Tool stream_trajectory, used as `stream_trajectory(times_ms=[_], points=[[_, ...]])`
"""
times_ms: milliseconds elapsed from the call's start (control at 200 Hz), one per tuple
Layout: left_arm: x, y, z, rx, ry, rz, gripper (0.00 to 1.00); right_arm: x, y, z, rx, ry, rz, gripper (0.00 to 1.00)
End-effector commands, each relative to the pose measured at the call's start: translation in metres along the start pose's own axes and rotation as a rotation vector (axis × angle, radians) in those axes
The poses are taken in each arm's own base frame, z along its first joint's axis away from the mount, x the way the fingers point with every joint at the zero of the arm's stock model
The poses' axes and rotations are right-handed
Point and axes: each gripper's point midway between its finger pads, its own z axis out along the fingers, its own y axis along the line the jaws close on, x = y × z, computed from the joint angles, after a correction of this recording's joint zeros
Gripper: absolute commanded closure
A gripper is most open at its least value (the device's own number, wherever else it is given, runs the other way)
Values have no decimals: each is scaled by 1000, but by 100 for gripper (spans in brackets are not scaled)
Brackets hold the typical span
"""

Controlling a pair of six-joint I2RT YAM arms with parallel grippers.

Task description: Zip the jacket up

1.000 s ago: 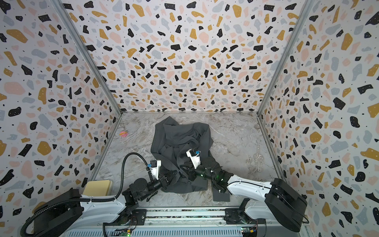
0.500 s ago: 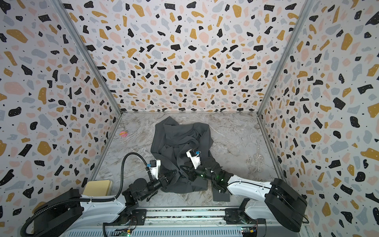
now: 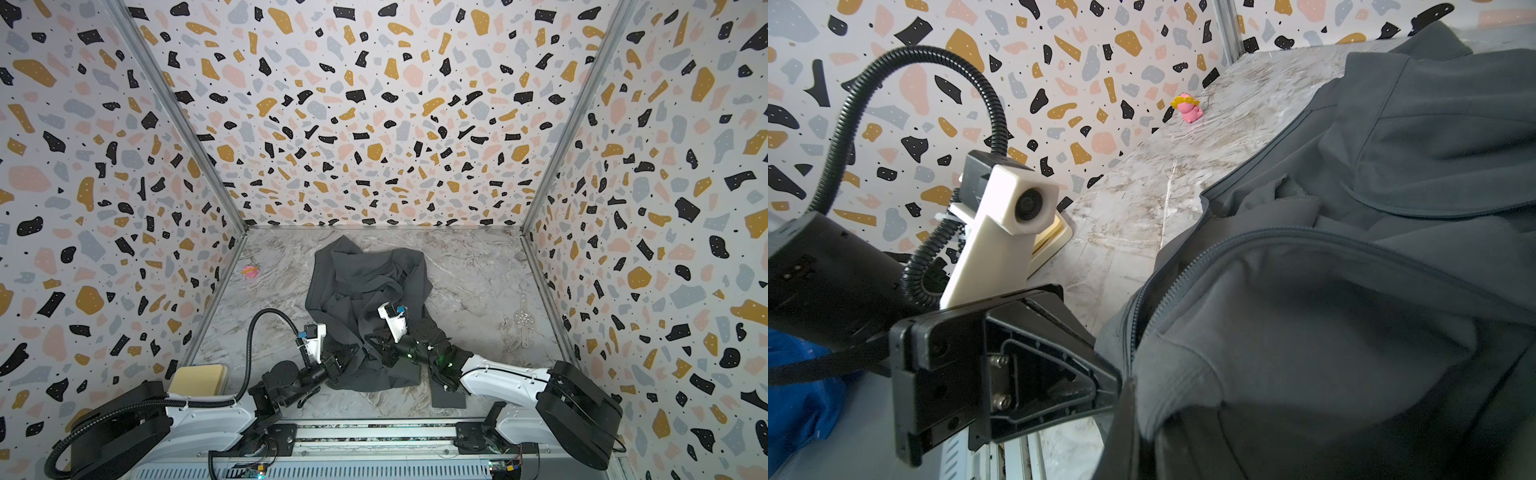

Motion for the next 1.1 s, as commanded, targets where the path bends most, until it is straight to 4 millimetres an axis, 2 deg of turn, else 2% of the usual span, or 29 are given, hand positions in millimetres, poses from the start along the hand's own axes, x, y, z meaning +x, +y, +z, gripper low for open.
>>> stream_trajectory(times_ms=[0, 385, 1091], points=[[-9, -10, 0, 44, -34, -8, 100, -14, 7, 1, -22, -49, -21, 100], [-8, -11, 1, 47, -33, -9, 100, -9, 1, 2, -7, -46, -18, 100], [-6, -8, -1, 42, -29, -17, 100, -18, -1, 4, -4, -109, -3, 100]])
